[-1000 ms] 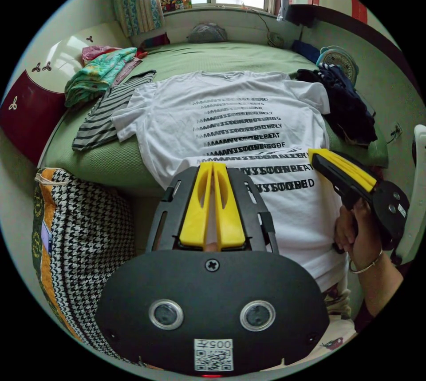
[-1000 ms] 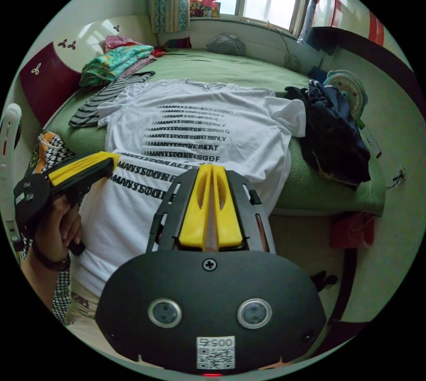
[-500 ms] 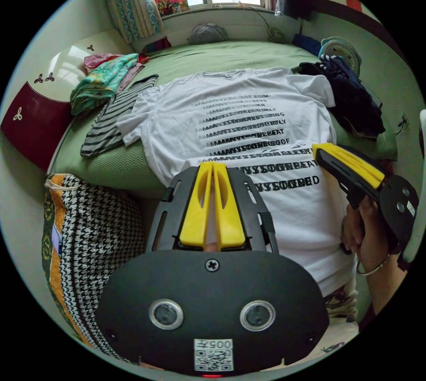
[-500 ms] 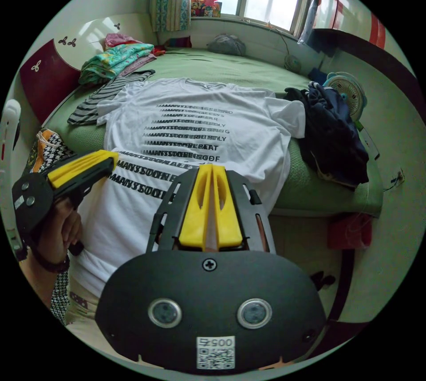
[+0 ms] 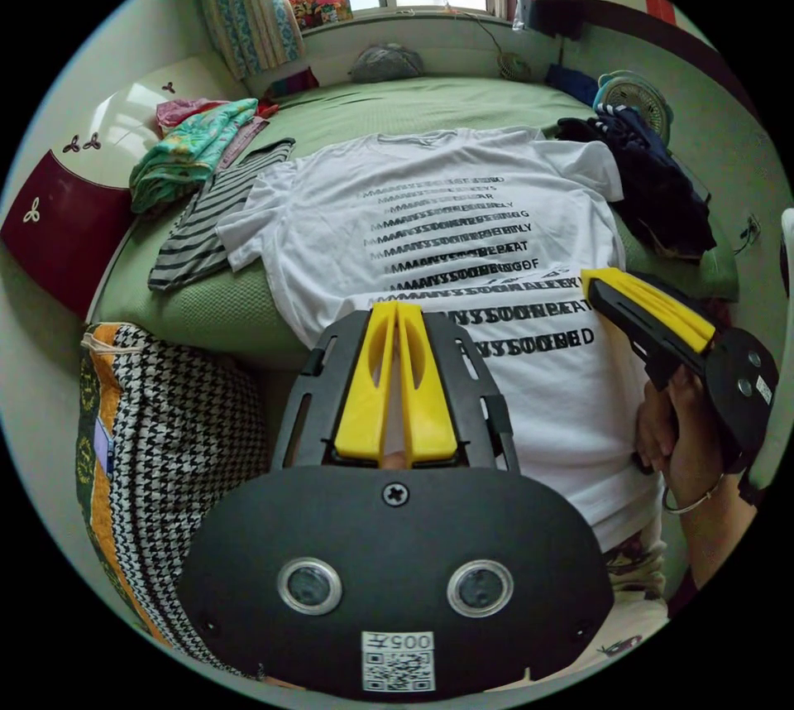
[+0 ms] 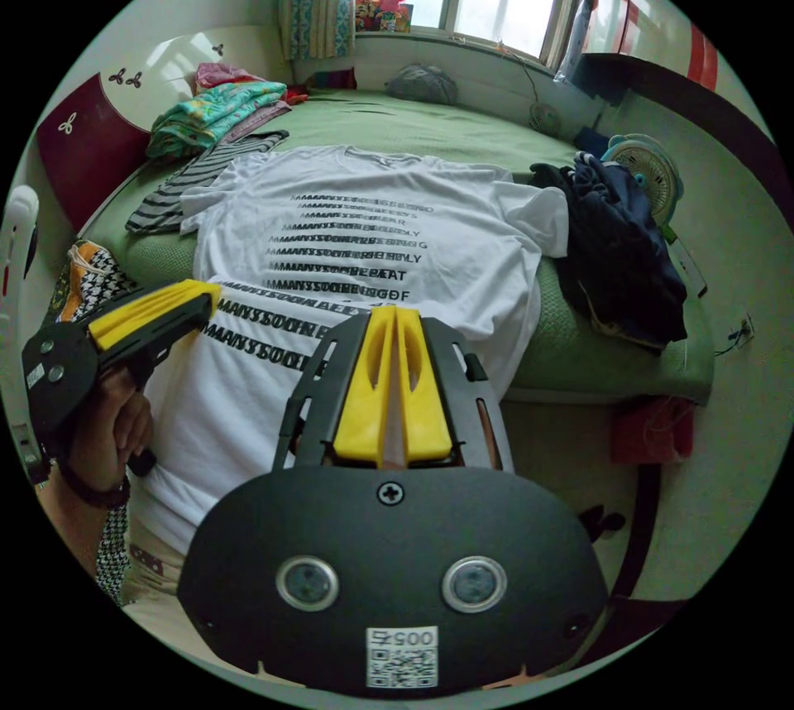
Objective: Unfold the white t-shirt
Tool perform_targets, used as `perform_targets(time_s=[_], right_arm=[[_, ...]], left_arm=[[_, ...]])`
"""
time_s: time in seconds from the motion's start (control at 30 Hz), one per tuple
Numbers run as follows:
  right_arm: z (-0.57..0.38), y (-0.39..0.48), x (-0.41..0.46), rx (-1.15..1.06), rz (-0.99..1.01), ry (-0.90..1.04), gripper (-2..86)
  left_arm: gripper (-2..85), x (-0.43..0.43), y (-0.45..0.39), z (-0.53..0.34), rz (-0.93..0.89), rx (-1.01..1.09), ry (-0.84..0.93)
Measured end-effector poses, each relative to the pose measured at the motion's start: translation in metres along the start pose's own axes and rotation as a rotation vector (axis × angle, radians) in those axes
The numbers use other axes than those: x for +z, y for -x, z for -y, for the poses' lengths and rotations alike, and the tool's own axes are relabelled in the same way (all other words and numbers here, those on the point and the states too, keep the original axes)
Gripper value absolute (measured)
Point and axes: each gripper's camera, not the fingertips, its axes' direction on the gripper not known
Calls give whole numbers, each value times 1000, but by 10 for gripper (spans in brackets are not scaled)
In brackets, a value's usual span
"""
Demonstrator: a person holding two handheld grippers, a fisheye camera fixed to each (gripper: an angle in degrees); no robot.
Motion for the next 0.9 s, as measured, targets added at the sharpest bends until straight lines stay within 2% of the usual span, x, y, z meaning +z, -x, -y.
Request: perform_targets(time_s=[0.53, 0.9], right_arm=[[11, 14, 3, -6, -14, 0, -9], [24, 23, 6, -7, -14, 1, -9]], left_arm=[[-7, -2, 18, 5, -31, -14, 1], [-7, -3, 29, 11, 16, 6, 0]])
